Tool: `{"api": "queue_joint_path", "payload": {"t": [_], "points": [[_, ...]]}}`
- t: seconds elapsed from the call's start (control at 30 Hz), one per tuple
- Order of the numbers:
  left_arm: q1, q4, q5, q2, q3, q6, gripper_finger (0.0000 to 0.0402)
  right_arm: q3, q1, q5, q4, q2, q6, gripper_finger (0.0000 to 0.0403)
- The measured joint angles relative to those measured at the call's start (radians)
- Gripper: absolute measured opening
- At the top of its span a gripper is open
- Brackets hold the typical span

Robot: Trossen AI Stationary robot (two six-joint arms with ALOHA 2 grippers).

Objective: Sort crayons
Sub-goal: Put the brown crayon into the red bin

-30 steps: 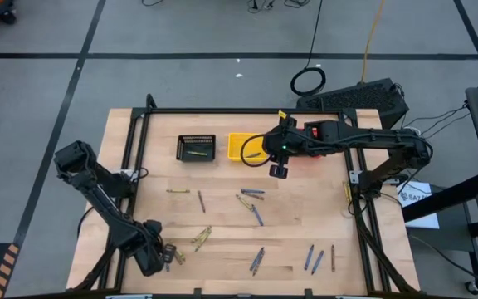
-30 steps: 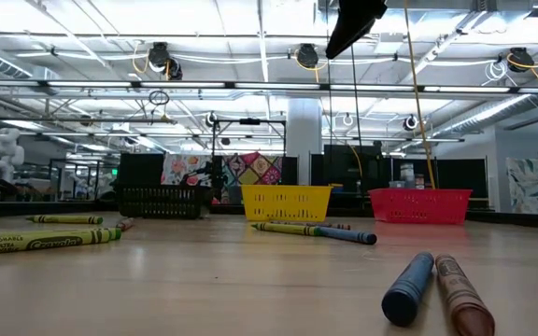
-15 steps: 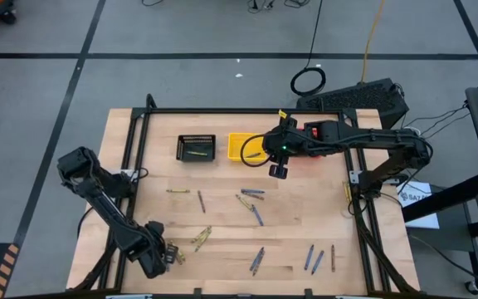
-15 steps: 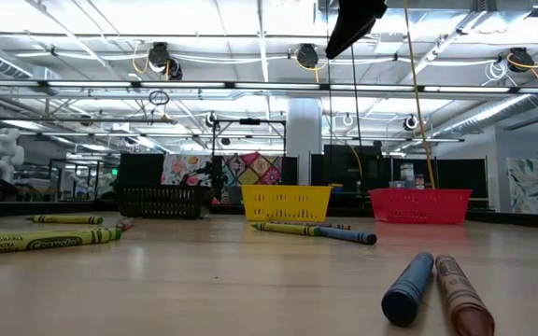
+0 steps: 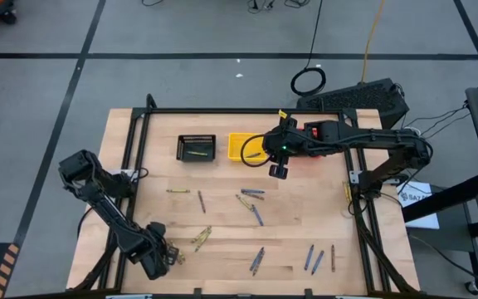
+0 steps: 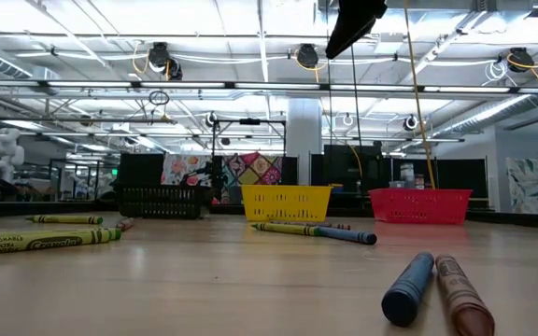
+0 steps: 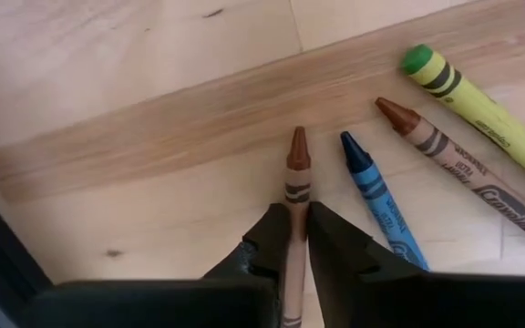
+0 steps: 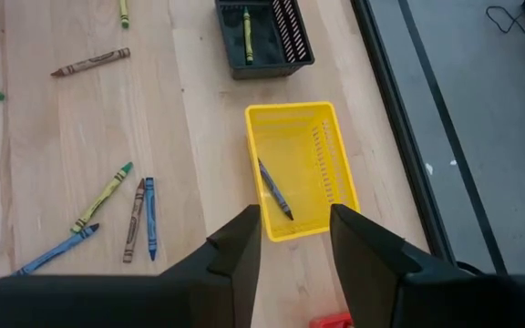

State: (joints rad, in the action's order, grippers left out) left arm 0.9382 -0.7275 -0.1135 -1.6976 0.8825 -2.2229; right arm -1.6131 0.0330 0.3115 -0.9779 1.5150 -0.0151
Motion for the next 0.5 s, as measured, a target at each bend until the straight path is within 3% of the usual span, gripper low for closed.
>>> {"api": "queue_joint_path", "payload": {"t": [0.17,0.5], "points": [[0.004,-0.013,0.002,-0.005,0.001,0.056,0.0009,0.000,0.000,0.000,0.001,0.000,0.000,0.0121],[0.007,-0.041,0.004,-0.010,0.033,0.121,0.0003,0.000,0.000,-0.002,0.000,0.000,0.000,0.0121]]}}
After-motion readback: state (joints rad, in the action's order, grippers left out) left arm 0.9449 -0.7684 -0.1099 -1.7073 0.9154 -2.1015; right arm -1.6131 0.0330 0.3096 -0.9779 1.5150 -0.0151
